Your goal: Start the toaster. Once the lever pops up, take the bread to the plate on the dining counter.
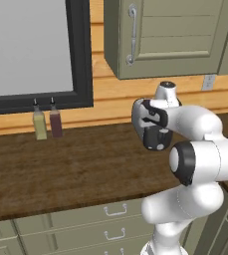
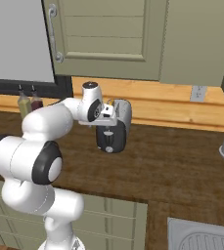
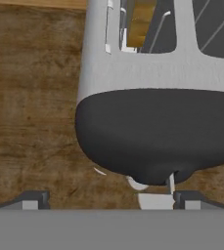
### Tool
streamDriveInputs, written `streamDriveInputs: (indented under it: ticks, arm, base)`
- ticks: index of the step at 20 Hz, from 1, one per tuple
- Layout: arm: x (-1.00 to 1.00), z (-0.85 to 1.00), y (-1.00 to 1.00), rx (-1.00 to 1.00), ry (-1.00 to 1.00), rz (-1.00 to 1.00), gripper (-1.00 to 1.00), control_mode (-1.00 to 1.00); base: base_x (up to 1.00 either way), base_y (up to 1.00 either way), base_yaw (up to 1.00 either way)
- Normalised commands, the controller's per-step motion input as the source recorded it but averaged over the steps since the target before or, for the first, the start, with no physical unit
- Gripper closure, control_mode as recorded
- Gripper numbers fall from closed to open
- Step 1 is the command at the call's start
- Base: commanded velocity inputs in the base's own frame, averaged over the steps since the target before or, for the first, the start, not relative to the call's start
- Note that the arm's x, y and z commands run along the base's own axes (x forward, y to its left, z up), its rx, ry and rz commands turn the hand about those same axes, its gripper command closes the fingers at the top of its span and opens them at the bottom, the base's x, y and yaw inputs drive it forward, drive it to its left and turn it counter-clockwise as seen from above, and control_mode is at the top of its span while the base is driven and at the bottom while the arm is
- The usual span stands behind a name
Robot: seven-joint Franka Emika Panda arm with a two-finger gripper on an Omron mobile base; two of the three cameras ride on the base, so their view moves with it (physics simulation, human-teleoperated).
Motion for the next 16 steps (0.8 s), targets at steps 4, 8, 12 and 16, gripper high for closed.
streamDriveInputs:
  ticks: [4, 8, 12, 16]
  arm:
    - [0.0, -0.02, 0.06, 0.0, 0.0, 0.0, -1.0, -1.0]
    - [0.0, -0.07, 0.0, 0.0, 0.0, 0.0, -1.0, -1.0]
    - [0.0, -0.19, 0.0, 0.0, 0.0, 0.0, -1.0, -1.0]
    - [0.0, -0.21, 0.0, 0.0, 0.0, 0.0, -1.0, -1.0]
  base:
    - [0.0, 0.0, 0.0]
    - [0.0, 0.0, 0.0]
    - [0.0, 0.0, 0.0]
    - [0.0, 0.0, 0.0]
